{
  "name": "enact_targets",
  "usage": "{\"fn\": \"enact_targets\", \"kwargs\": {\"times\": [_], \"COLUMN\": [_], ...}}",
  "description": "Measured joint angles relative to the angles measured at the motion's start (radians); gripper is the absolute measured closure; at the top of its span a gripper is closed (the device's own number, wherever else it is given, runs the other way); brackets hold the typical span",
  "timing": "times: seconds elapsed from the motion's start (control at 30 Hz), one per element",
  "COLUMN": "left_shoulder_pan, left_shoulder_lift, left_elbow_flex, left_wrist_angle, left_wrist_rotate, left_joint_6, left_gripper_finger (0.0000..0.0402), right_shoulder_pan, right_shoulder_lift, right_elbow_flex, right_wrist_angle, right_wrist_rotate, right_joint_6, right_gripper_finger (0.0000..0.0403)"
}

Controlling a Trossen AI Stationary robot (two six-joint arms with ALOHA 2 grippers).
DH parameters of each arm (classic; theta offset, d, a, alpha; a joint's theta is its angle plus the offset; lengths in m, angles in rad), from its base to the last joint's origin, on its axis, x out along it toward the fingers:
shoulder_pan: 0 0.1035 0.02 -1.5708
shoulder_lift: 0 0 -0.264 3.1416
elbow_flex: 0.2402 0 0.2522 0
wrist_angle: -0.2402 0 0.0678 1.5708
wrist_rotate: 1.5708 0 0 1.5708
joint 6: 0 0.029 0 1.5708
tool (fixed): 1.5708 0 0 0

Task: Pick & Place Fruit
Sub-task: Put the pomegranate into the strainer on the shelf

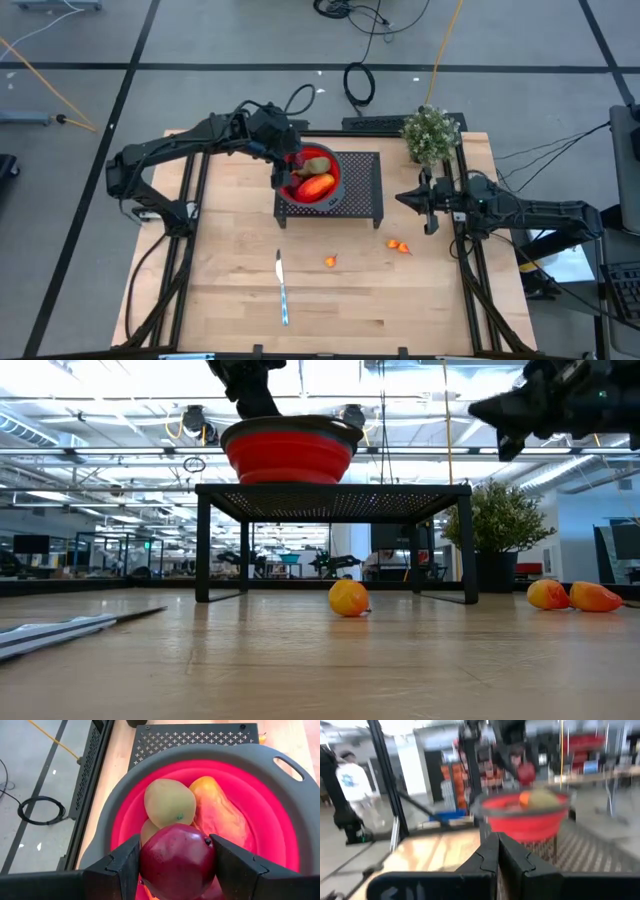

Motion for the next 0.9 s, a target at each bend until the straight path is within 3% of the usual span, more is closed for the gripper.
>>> {"fn": "enact_targets", "kwargs": {"times": [0.13,0.9], "left_shoulder_pan": [0.007,0.020], "left_shoulder_lift": [0.016,0.090], "left_elbow_flex": [-0.001,-0.001], "left_wrist_angle": [0.005,0.021], "left_wrist_rotate": [0.001,0.002], "left_joint_6": [0.003,-0.043], "left_gripper_finger": [0.0192,0.0192], "right_shoulder_pan": [0.000,0.001], "right_shoulder_lift": [-0.024,-0.032], "right_elbow_flex": [-0.011,-0.013], "right_wrist_angle": [0.086,0.053], "right_wrist_rotate": [0.000,0.002], "right_joint_6": [-0.026,0.001], "right_gripper_finger": [0.0403,0.0403]}}
